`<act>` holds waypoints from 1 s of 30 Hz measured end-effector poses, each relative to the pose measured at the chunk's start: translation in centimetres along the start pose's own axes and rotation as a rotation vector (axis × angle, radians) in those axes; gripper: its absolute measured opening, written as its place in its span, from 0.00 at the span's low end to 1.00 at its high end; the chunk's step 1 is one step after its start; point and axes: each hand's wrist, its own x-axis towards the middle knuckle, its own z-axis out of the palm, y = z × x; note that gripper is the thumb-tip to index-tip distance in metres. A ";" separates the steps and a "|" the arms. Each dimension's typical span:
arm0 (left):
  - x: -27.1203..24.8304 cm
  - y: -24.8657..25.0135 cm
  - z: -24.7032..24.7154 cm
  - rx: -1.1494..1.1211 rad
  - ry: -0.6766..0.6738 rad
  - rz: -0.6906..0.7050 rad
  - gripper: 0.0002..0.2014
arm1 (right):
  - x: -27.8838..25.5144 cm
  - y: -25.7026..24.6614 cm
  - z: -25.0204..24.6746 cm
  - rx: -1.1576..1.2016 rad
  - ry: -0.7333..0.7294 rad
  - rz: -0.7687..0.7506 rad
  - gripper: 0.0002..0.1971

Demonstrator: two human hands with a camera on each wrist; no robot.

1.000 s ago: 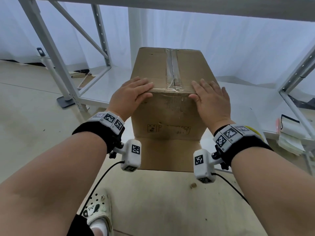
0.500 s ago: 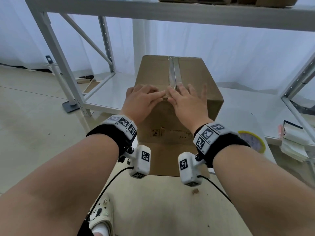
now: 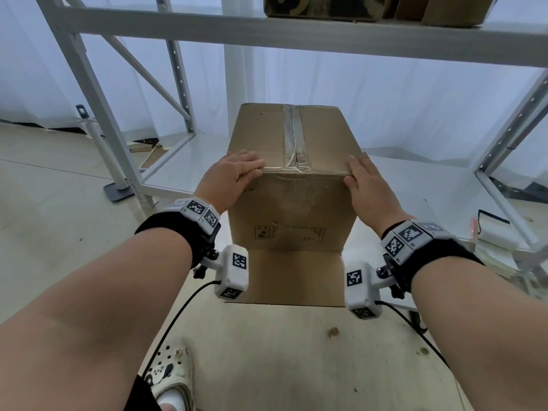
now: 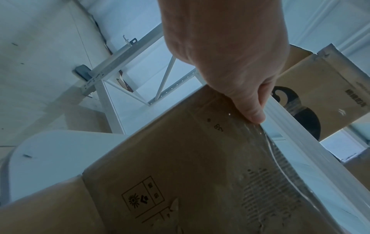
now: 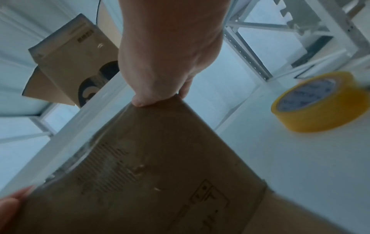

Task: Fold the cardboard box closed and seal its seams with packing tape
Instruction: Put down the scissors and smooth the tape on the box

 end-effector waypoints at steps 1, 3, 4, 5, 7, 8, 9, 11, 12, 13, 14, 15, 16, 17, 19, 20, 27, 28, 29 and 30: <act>0.0 0.3 -0.2 -0.029 0.024 -0.071 0.16 | -0.1 -0.4 -0.1 0.068 -0.015 0.030 0.28; 0.5 0.8 -0.7 -0.095 0.104 -0.237 0.20 | 0.1 -1.3 -0.6 0.204 -0.037 0.116 0.32; 1.1 0.9 -0.9 -0.127 0.142 -0.310 0.20 | 0.4 -1.7 -0.9 0.264 -0.027 0.163 0.34; 1.8 1.0 -1.1 -0.156 0.156 -0.387 0.21 | 0.8 -2.0 -1.3 0.308 -0.001 0.209 0.35; 3.4 1.0 -1.4 -0.182 0.092 -0.533 0.28 | 2.1 -2.3 -2.0 0.348 0.036 0.295 0.36; 4.1 1.0 -1.5 -0.173 0.040 -0.587 0.32 | 2.7 -2.4 -2.4 0.348 0.034 0.331 0.36; 4.9 1.0 -1.6 -0.158 -0.002 -0.625 0.34 | 3.5 -2.5 -2.7 0.343 0.031 0.357 0.36; 6.2 1.1 -1.5 -0.120 -0.068 -0.665 0.35 | 5.1 -2.4 -3.1 0.314 0.026 0.387 0.37; 6.7 1.1 -1.5 -0.097 -0.097 -0.673 0.35 | 5.9 -2.4 -3.1 0.289 0.020 0.392 0.37; 7.2 1.2 -1.4 -0.076 -0.128 -0.680 0.35 | 6.7 -2.5 -3.0 0.264 0.016 0.395 0.37; 7.8 1.1 -1.3 -0.062 -0.155 -0.690 0.35 | 7.5 -2.6 -2.9 0.245 0.009 0.401 0.38; 8.2 0.9 -1.2 -0.050 -0.175 -0.698 0.35 | 8.2 -2.8 -2.7 0.231 -0.004 0.407 0.39; 8.7 0.8 -1.1 -0.038 -0.190 -0.702 0.35 | 8.8 -2.9 -2.4 0.215 -0.023 0.413 0.39; 9.0 0.7 -1.1 -0.020 -0.199 -0.702 0.35 | 9.1 -3.0 -2.2 0.195 -0.045 0.419 0.39; 9.5 0.3 -0.8 0.010 -0.217 -0.701 0.34 | 9.6 -2.7 -1.4 0.136 -0.077 0.424 0.36; 9.5 0.0 -0.5 0.014 -0.229 -0.705 0.34 | 9.5 -2.5 -0.9 0.100 -0.077 0.432 0.35; 6.9 -0.3 -0.1 -0.076 -0.094 -0.782 0.37 | 7.0 -2.4 -0.7 0.053 0.011 0.485 0.38; 6.3 -0.2 -0.4 -0.093 -0.076 -0.780 0.37 | 6.3 -2.5 -0.9 0.083 0.020 0.479 0.39; 5.7 -0.2 -0.7 -0.107 -0.056 -0.775 0.37 | 5.7 -2.6 -1.1 0.113 0.027 0.465 0.41; 5.0 -0.2 -1.1 -0.115 -0.035 -0.767 0.37 | 4.9 -2.8 -1.3 0.151 0.031 0.453 0.41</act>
